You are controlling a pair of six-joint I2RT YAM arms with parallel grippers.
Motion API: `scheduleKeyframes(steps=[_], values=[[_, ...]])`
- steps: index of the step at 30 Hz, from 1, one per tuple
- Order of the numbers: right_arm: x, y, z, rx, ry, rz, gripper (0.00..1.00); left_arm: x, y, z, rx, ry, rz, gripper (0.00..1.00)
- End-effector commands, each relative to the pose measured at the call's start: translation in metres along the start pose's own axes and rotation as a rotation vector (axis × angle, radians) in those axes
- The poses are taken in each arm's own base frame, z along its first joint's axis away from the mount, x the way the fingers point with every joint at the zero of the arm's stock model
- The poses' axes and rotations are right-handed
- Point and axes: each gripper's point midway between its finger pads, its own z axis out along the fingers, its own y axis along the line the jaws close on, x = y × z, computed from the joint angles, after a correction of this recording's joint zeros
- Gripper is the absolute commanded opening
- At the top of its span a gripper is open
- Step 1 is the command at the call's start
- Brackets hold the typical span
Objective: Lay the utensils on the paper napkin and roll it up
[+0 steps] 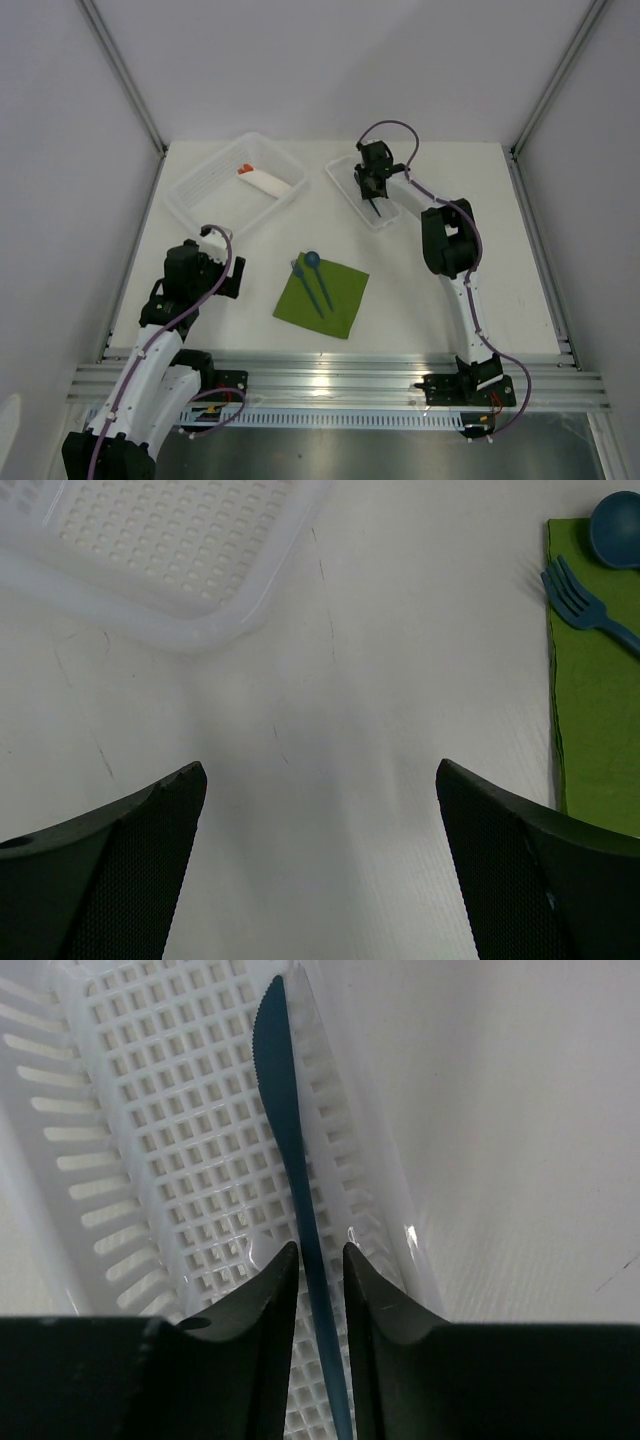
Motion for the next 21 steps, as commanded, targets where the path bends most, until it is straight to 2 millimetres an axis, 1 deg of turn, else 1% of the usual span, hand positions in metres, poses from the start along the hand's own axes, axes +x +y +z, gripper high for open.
scheduleKeyframes(steps=[1,3,4,5,6,8,11,15,17,19,20,21], values=[[0.032,-0.001,-0.001,0.003,0.11,-0.039,0.28,-0.006,-0.001,0.0,0.011,-0.026,0.004,1.0],[0.039,0.001,0.001,-0.008,0.128,-0.042,0.2,-0.006,0.0,-0.001,0.01,-0.027,0.002,0.99],[0.04,0.001,0.001,-0.01,0.13,-0.041,0.17,-0.006,-0.001,-0.001,0.01,-0.027,0.002,0.99],[0.041,0.001,0.001,-0.013,0.13,-0.041,0.1,-0.005,0.0,-0.001,0.009,-0.024,0.002,1.0],[0.039,0.002,0.0,-0.014,0.127,-0.039,0.07,-0.006,0.0,-0.001,0.01,-0.025,0.004,1.0],[0.035,0.001,-0.002,-0.012,0.115,-0.039,0.02,-0.004,-0.001,0.0,0.011,-0.022,0.002,0.99],[0.021,0.0,-0.009,-0.013,0.078,-0.041,0.0,-0.006,-0.001,-0.001,0.01,-0.027,0.002,0.99],[-0.003,-0.001,-0.018,-0.001,0.011,-0.046,0.0,-0.007,-0.001,-0.002,0.01,-0.033,0.002,1.0],[-0.025,-0.002,-0.029,0.001,-0.054,-0.031,0.0,-0.008,-0.001,-0.002,0.009,-0.038,0.0,1.0],[-0.042,0.0,-0.039,-0.009,-0.104,-0.013,0.0,-0.011,-0.001,-0.003,0.012,-0.048,0.003,0.99],[-0.059,0.004,-0.05,-0.028,-0.156,0.005,0.0,-0.01,-0.002,-0.003,0.018,-0.047,0.003,0.99],[-0.068,0.006,-0.056,-0.037,-0.18,0.014,0.0,-0.012,-0.002,-0.003,0.02,-0.054,0.007,0.99]])
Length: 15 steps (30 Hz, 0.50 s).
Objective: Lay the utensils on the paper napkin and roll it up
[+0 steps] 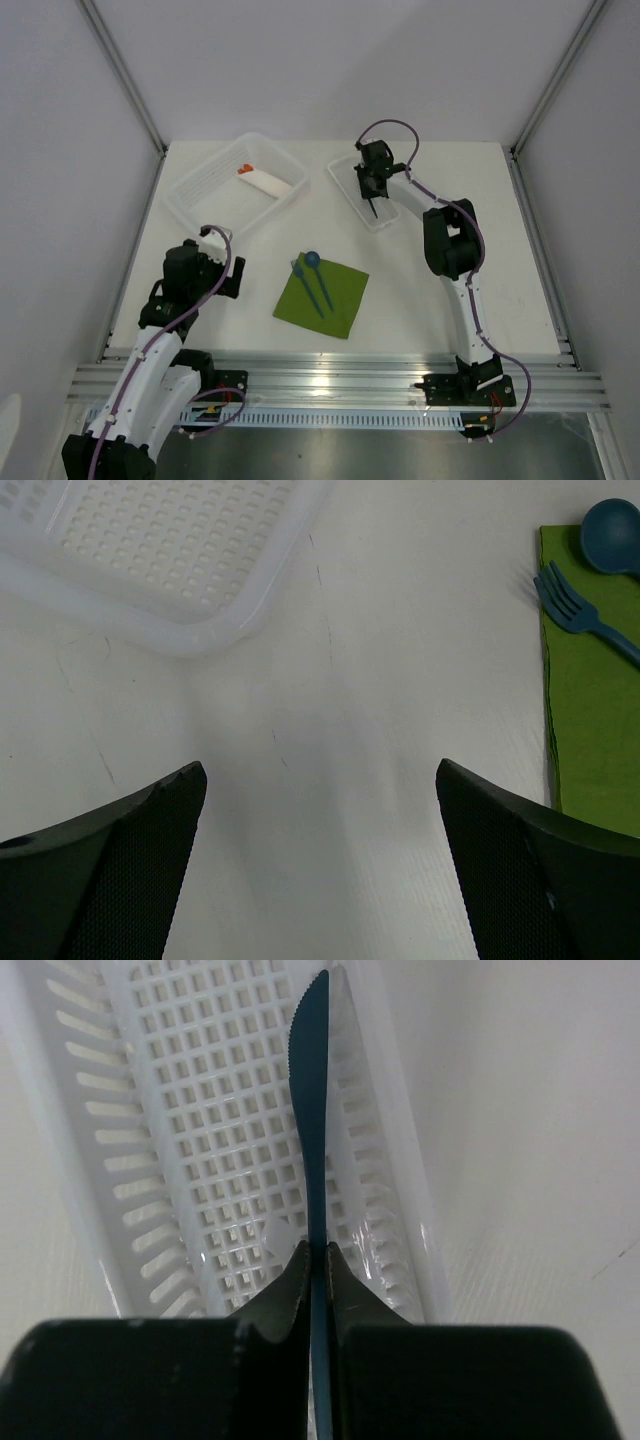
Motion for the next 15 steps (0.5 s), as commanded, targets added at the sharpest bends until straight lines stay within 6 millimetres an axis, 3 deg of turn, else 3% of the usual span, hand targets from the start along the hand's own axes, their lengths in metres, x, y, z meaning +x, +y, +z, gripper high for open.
scheduleKeyframes(steps=[1,3,8,11,12,14,15], values=[[-0.072,0.005,-0.051,-0.025,-0.196,0.041,0.0,-0.012,-0.002,-0.003,0.02,-0.05,0.009,0.99],[-0.088,0.006,-0.064,-0.021,-0.244,0.063,0.0,-0.016,-0.005,-0.005,0.042,-0.064,0.025,0.99],[-0.104,0.008,-0.09,0.001,-0.317,0.127,0.0,-0.024,-0.01,-0.011,0.082,-0.062,0.05,0.99],[-0.1,0.031,-0.122,-0.041,-0.342,0.169,0.0,-0.027,-0.014,-0.015,0.098,-0.053,0.014,0.99],[-0.081,0.054,-0.141,-0.078,-0.327,0.163,0.0,-0.027,-0.017,-0.016,0.109,-0.054,0.005,0.99],[-0.061,0.078,-0.162,-0.11,-0.333,0.163,0.0,-0.033,-0.02,-0.018,0.121,-0.078,-0.008,0.97],[-0.032,0.088,-0.178,-0.14,-0.301,0.19,0.0,-0.036,-0.022,-0.019,0.123,-0.085,-0.034,0.96]])
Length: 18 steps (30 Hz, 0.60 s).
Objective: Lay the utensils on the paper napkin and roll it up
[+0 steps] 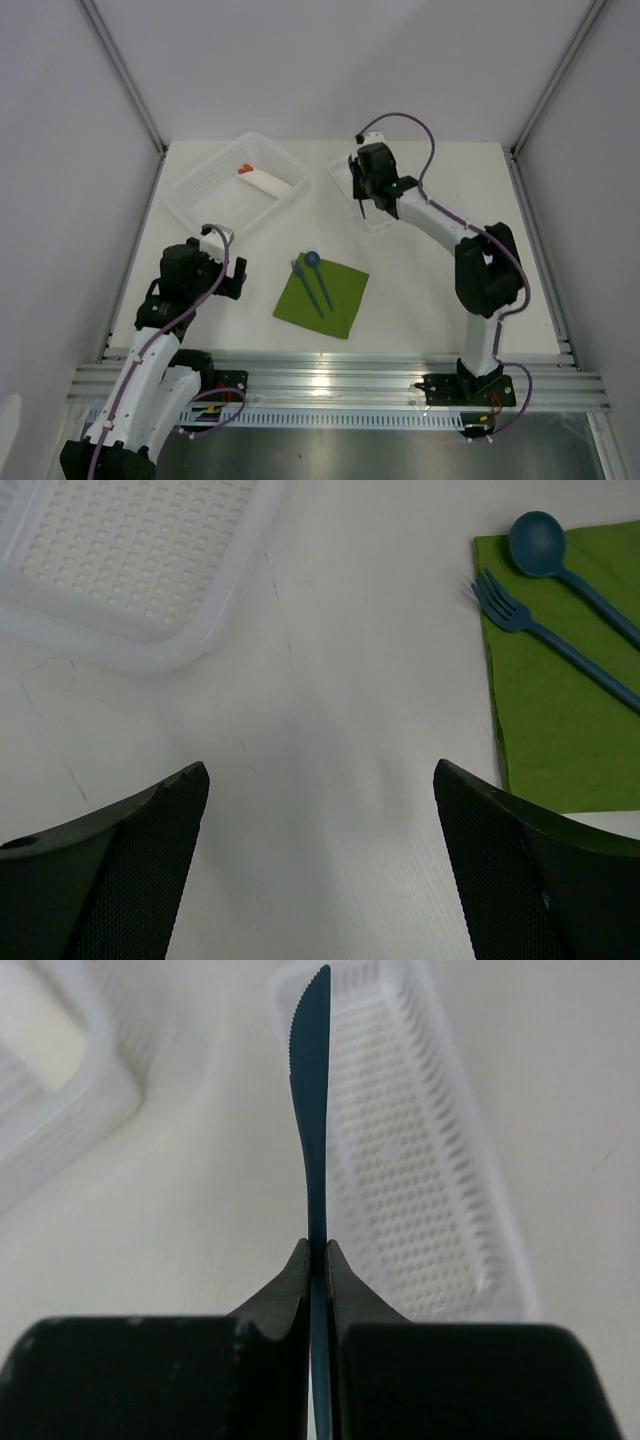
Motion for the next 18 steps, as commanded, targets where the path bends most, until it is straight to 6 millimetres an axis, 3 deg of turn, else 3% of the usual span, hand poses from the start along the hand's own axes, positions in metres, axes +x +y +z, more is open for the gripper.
scheduleKeyframes(steps=[1,3,4,5,8,11,14,15,18], values=[[0.023,0.077,-0.075,-0.157,-0.045,0.068,0.0,-0.031,-0.014,-0.01,0.069,-0.084,-0.045,0.96],[0.056,0.093,-0.107,-0.208,-0.009,0.114,0.0,-0.037,-0.031,-0.01,0.159,-0.114,-0.01,0.94],[0.072,0.111,-0.121,-0.241,0.011,0.109,0.0,-0.035,-0.041,-0.008,0.208,-0.122,0.019,0.94],[0.082,0.117,-0.13,-0.258,0.014,0.122,0.0,-0.042,-0.057,-0.007,0.283,-0.17,0.098,0.94],[0.125,0.138,-0.151,-0.324,0.058,0.114,0.0,-0.029,-0.075,0.003,0.349,-0.164,0.153,0.97],[0.158,0.151,-0.155,-0.343,0.1,0.066,0.0,-0.027,-0.076,0.006,0.336,-0.152,0.092,0.99],[0.177,0.156,-0.148,-0.338,0.132,0.05,0.0,-0.034,-0.083,0.004,0.352,-0.199,-0.037,1.0],[0.18,0.155,-0.146,-0.334,0.135,0.048,0.0,-0.044,-0.086,-0.002,0.37,-0.245,-0.055,1.0],[0.184,0.162,-0.138,-0.347,0.141,0.019,0.0,-0.044,-0.093,-0.007,0.406,-0.253,-0.13,1.0]])
